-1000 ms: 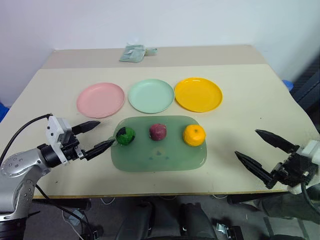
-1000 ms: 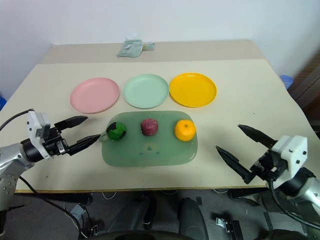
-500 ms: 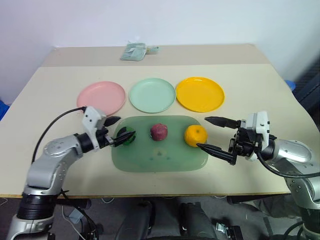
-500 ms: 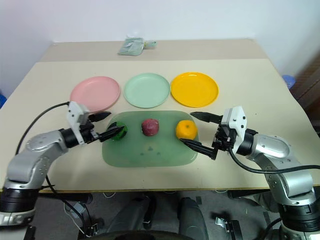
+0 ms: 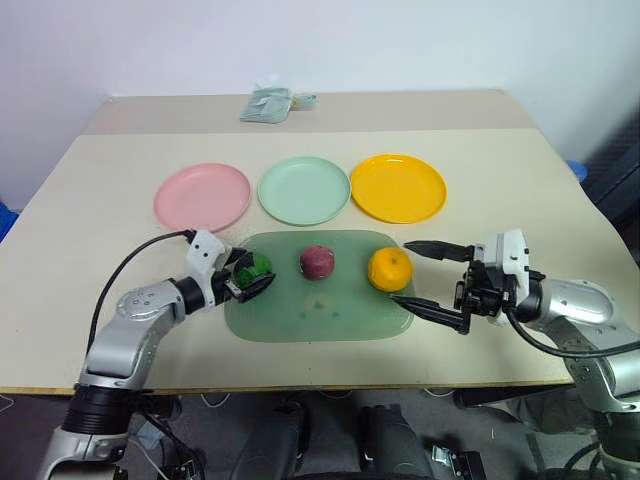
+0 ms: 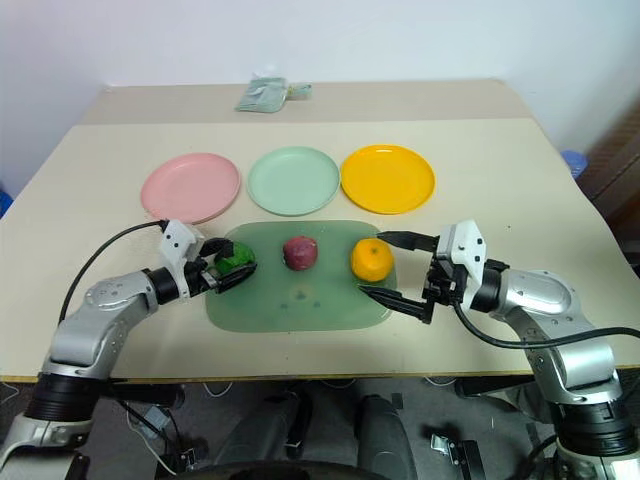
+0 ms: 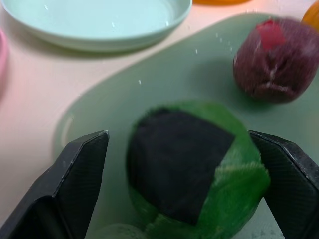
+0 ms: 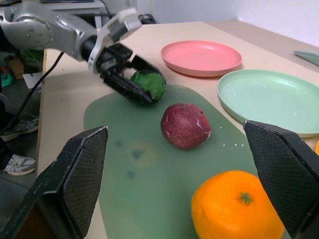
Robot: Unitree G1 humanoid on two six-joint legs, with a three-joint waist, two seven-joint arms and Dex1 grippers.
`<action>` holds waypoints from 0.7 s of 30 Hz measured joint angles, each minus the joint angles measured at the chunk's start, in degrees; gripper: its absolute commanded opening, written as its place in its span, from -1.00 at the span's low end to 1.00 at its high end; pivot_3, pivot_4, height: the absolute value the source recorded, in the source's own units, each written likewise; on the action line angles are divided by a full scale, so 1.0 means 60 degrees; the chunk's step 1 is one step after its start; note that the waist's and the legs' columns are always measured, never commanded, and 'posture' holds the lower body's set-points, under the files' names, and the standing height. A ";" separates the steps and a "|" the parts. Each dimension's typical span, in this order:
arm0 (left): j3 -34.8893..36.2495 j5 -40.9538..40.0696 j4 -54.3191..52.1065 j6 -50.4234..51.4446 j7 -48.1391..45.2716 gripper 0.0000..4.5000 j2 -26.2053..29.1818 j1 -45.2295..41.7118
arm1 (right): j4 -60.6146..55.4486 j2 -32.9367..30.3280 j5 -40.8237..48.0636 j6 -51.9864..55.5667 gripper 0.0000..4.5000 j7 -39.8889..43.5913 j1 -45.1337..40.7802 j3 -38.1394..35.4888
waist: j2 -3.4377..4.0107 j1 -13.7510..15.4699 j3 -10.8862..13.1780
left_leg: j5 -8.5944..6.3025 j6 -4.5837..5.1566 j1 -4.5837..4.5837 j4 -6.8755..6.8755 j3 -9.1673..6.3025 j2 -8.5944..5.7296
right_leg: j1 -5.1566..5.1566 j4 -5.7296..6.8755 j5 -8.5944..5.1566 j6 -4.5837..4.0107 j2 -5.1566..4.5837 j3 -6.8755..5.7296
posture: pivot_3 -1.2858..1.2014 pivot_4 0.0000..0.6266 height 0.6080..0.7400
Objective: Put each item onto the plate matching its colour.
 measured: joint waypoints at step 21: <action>0.0093 0.1565 0.5216 -0.0347 0.3533 -0.31 -0.2731 -0.5732 | 0.1002 0.2525 -0.2286 0.0727 1.00 -0.4253 -0.2628 0.1115 | -0.0019 0.0027 0.0009 | 0.0007 -0.0001 -0.0007 0.0067 -0.0010 -0.0029 | -0.0017 0.0097 0.0041 0.0070 0.0001 -0.0011 | 0.03 -0.52 1.00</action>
